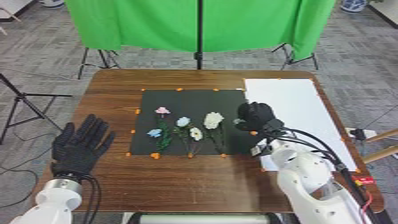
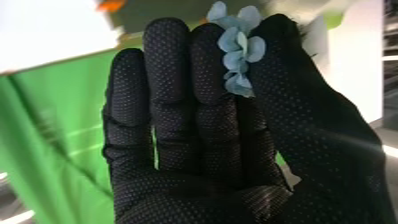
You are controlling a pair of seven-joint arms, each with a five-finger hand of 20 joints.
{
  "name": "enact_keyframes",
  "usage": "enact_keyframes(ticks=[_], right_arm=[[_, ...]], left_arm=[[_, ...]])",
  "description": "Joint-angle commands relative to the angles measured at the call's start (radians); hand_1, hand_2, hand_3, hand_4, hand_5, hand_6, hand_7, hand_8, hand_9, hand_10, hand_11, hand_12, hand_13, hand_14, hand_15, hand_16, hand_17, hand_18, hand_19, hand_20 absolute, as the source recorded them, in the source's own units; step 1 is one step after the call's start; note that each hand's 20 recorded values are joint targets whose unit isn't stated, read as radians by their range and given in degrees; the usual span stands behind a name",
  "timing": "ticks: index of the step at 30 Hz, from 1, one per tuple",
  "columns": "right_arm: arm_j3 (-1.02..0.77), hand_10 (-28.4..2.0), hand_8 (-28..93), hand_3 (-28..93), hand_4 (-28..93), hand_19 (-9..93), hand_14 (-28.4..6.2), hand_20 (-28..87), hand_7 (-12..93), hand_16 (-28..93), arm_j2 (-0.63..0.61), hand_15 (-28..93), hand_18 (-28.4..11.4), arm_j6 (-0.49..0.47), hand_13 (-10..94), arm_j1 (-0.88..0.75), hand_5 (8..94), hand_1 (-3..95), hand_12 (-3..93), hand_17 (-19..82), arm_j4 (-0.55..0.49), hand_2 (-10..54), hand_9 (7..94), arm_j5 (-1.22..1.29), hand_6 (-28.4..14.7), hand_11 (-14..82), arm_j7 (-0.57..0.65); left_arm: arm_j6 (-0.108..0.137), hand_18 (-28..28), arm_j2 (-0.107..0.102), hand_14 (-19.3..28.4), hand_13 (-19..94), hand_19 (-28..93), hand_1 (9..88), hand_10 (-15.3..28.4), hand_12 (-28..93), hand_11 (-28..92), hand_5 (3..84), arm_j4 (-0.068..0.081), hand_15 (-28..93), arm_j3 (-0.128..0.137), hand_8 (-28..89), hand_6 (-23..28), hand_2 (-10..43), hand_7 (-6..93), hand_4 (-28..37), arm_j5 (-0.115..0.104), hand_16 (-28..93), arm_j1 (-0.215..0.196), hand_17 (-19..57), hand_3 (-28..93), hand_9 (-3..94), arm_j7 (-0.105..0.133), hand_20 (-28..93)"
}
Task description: Arrange flowers
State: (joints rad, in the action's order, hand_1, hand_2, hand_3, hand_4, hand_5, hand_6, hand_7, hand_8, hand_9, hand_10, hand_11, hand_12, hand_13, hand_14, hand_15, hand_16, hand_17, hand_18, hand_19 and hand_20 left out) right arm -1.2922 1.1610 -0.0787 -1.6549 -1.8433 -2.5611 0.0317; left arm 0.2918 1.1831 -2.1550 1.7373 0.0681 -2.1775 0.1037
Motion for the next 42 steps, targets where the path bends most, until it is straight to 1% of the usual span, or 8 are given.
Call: enact_keyframes(ticks=[1,8,12,17,26,33,37,42], right_arm=[[0.053,-8.1,2,61,-28,71,-4.1,36,46,42,0.065,36,-18.4,-0.059,69,-0.007,68.1,62.5,49.0,31,0.018,-9.5,81.3,-0.055,0.7,21.5,0.049],[0.045,-8.8,2,62,-28,72,-4.8,35,43,41,0.047,35,-19.0,-0.079,68,-0.027,68.6,61.8,47.8,31,-0.009,-9.5,81.3,-0.040,0.0,18.7,0.122],[0.036,-10.2,-1,64,-28,72,-8.2,33,38,34,0.049,39,-19.5,-0.114,62,-0.049,65.9,58.5,43.4,29,-0.042,-9.5,76.7,-0.039,-1.5,14.5,0.120],[0.050,-15.0,-14,75,-28,72,-12.7,29,25,19,0.049,46,-20.0,-0.134,56,-0.060,59.6,48.4,20.4,27,-0.083,-9.5,64.6,-0.040,-2.4,24.0,0.135],[0.051,-17.6,-12,74,-28,74,-14.2,29,17,20,0.048,50,-21.3,-0.142,54,-0.069,51.7,41.5,19.3,27,-0.134,-9.5,58.9,-0.010,-6.2,22.7,0.148],[0.026,-18.8,-11,74,-28,75,-15.2,29,15,19,0.052,51,-21.9,-0.099,52,-0.066,50.5,37.5,18.5,27,-0.165,-9.5,56.6,0.025,-7.1,20.9,0.155],[-0.028,-19.9,-10,73,-26,75,-16.3,28,14,17,0.078,50,-21.8,0.014,50,-0.039,49.2,31.9,18.0,27,-0.166,-4.8,54.1,0.170,-7.5,19.1,0.175],[-0.184,-19.9,-11,74,-27,59,-17.3,21,15,14,0.167,39,-19.6,-0.024,42,-0.026,46.1,26.7,16.5,21,-0.163,4.7,47.0,0.595,-7.1,14.1,0.182]], left_arm=[[0.031,13.7,-0.005,14.7,32,32,31.4,14.4,14,24,48.0,-0.005,46,-0.016,-9,8.9,13.7,17.7,-28.1,-0.017,-5,0.008,-3.8,74,41.6,-0.002,17],[0.049,13.7,-0.008,14.7,32,33,31.3,14.4,14,25,48.4,-0.009,47,-0.010,-10,8.9,13.8,18.1,-28.0,-0.035,-5,-0.003,-3.9,74,42.0,0.011,17],[0.048,13.7,-0.007,14.7,32,33,31.3,14.3,14,25,48.5,-0.012,48,-0.004,-10,8.9,13.9,18.2,-28.1,-0.046,-5,-0.008,-3.9,74,42.1,0.013,18],[0.047,13.7,-0.005,14.7,32,33,31.3,14.4,14,25,48.4,-0.011,48,0.002,-10,8.9,14.0,18.3,-28.2,-0.024,-5,-0.008,-3.9,74,41.9,0.006,18],[0.066,13.7,-0.004,14.5,32,33,33.6,14.2,14,25,48.2,-0.013,48,0.000,-10,8.3,10.9,19.4,-27.0,-0.040,-5,-0.007,-3.9,74,41.8,0.009,18],[0.056,13.6,-0.006,14.5,32,33,32.9,14.3,14,26,48.3,-0.012,48,0.004,-10,8.6,10.6,19.2,-27.3,-0.037,-5,-0.008,-3.9,74,41.6,0.011,18],[0.046,13.6,-0.014,14.5,32,33,32.0,14.4,14,25,48.3,-0.006,47,0.016,-10,8.6,11.7,18.9,-27.8,0.007,-6,-0.002,-3.9,74,41.5,0.004,17],[0.035,13.4,-0.036,14.2,32,32,30.4,14.2,12,21,47.4,0.016,41,0.055,-10,8.5,13.5,15.6,-28.2,0.115,-7,-0.001,-3.5,73,40.9,-0.057,17]])
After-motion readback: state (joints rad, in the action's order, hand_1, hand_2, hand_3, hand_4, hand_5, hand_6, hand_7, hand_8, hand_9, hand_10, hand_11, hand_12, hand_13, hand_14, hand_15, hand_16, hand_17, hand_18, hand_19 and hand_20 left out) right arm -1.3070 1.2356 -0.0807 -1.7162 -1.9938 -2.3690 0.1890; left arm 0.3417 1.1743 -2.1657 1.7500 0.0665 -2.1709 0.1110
